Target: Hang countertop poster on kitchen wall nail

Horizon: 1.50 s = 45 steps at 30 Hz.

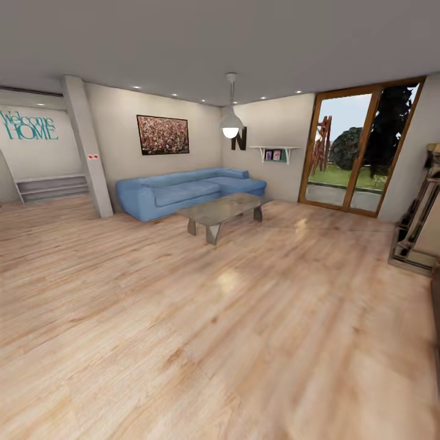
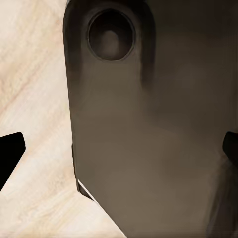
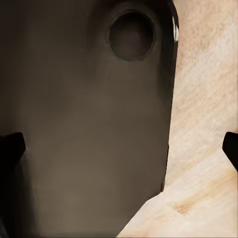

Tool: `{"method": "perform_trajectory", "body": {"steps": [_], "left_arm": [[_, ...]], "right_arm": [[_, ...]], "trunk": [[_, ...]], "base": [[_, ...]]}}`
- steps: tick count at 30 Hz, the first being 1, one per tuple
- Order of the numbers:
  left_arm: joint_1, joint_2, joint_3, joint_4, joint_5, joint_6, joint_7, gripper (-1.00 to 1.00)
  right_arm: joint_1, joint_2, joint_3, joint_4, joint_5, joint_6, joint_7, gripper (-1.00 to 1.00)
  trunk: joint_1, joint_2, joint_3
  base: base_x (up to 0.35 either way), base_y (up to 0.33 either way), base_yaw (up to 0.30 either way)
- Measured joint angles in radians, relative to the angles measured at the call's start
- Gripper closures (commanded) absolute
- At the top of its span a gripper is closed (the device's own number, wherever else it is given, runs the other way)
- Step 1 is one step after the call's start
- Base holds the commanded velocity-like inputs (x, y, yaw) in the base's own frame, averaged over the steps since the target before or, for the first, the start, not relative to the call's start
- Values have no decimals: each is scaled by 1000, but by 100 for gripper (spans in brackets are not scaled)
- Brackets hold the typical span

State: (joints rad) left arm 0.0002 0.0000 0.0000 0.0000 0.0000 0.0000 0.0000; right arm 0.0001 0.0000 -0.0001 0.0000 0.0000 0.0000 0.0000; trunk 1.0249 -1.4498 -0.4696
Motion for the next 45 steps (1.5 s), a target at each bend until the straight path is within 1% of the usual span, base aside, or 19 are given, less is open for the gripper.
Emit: {"method": "perform_trajectory", "body": {"steps": [1,6,22,25,30,32,33,34,35,36,38,40,41,42,45], "left_arm": [[6,-6,-2,-5,0,-2,-3,-100],[27,-33,-2,-28,0,-3,-3,-100],[26,-33,-2,-27,0,-3,-3,-100],[34,-40,-1,-44,-4,-6,-1,-100],[36,-42,0,-72,-6,-8,0,-100],[37,-43,0,-83,-7,-9,0,-100],[38,-42,0,-150,-7,-9,0,-100],[38,-42,1,-290,-7,-9,0,-100],[38,-41,1,-483,-7,-9,0,-100],[35,-41,1,-630,-7,-9,0,-100],[38,-41,1,-655,-7,-9,0,-100],[38,-40,1,-714,-7,-9,0,-100],[38,-40,1,-724,-7,-9,0,-100],[38,-40,1,-751,-7,-9,0,-100],[38,-40,2,-758,-7,-10,-1,-100]], "right_arm": [[-6,-3,1,-6,2,-5,1,-100],[-26,-4,1,-9,2,-8,1,-100],[-25,-4,1,-8,2,-6,1,-100],[-43,-21,-5,-26,-5,-22,-1,-100],[-50,-49,-7,-55,-8,-48,-3,-100],[-52,-55,-8,-66,-9,-60,-4,-100],[-52,-56,-9,-108,-9,-235,-4,-100],[-53,-57,-9,-253,-10,-244,-4,-100],[-54,-57,-9,-448,-9,-245,-4,-100],[-53,-57,-9,-494,-9,-246,-4,-100],[-53,-58,-10,-522,-10,-246,-4,-100],[-53,-58,-8,-556,-10,-247,-4,-100],[-53,-57,-8,-558,-9,-247,-4,-100],[-52,-57,-7,-562,-9,-247,-4,-100],[-49,-57,-6,-564,-9,-246,-4,-100]], "trunk": [[0,0,0],[0,0,0],[0,0,0],[0,0,0],[0,0,0],[0,0,0],[0,0,0],[0,0,0],[0,0,1],[0,0,1],[0,0,0],[0,0,0],[0,0,0],[0,0,0],[0,0,0]], "base": [[0,0,0],[0,0,0],[0,0,0],[0,0,0],[0,0,0],[0,0,0],[0,0,0],[0,0,0],[0,0,0],[0,0,0],[0,0,0],[0,0,0],[0,0,0],[0,0,0],[0,0,0]]}}
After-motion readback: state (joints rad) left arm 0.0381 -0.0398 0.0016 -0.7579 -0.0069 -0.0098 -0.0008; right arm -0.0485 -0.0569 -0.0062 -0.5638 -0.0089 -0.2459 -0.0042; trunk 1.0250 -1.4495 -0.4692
